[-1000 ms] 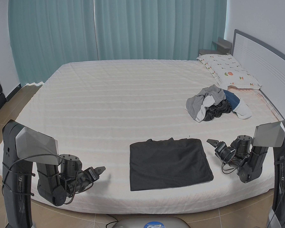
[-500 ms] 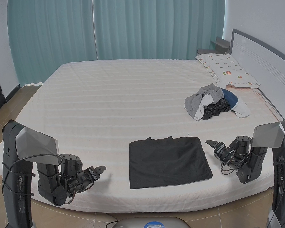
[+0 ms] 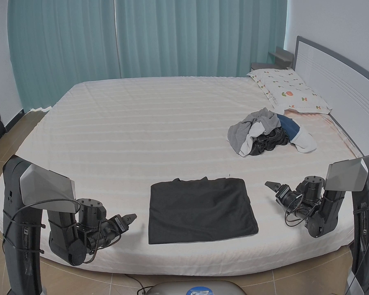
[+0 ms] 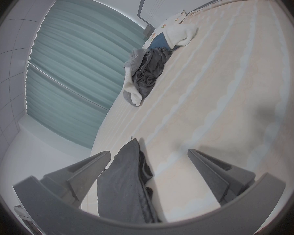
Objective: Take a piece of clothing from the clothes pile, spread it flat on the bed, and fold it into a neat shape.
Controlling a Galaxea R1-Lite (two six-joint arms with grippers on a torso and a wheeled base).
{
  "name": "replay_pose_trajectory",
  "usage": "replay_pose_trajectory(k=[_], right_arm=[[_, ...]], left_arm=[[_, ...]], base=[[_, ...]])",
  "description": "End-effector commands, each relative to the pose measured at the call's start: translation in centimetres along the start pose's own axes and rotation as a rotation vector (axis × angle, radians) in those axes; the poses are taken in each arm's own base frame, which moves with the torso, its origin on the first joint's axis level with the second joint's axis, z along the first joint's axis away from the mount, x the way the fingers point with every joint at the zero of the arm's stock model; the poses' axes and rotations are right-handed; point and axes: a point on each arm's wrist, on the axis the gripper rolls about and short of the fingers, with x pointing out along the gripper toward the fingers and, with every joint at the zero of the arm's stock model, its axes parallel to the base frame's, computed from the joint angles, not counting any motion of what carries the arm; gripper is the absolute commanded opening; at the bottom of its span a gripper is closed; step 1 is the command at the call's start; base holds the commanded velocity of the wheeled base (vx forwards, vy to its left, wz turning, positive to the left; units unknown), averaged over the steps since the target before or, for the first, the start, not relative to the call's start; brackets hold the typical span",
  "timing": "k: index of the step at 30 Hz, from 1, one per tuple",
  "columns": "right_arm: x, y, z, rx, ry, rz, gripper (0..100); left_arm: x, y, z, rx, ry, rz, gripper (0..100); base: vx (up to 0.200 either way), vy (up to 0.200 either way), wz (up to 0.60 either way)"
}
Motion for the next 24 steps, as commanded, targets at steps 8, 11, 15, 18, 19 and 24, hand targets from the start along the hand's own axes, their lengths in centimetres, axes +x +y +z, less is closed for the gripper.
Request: replay_pose_trajectory(k=[8,11,15,18,19,24], right_arm=[[-0.2,0.0,-0.1,0.0,0.003,-0.002,100],[-0.2,0.0,-0.1,0.001,0.005,-0.004,100],[0.0,0.0,-0.6,-0.003,0.018,-0.004,100],[0.1,-0.2,-0.8,-0.004,0.024,-0.01,100],[0.1,-0.2,-0.8,-0.004,0.023,-0.008,100],[0.1,-0.3,-0.9,-0.004,0.027,-0.011,100]], left_arm=[[0.1,0.0,0.0,0.0,-0.002,-0.001,100],[0.2,-0.3,0.2,0.002,-0.01,-0.013,100],[0.8,-0.9,0.6,0.005,-0.05,-0.018,100],[1.4,-1.2,0.8,0.006,-0.081,-0.012,100],[1.6,-1.4,0.7,0.009,-0.081,-0.019,100],[2.7,-3.1,0.9,0.031,-0.102,-0.07,100]], base=[[0.0,0.0,0.0],[0.0,0.0,0.0],[0.0,0.0,0.0],[0.0,0.0,0.0],[0.0,0.0,0.0],[0.0,0.0,0.0]])
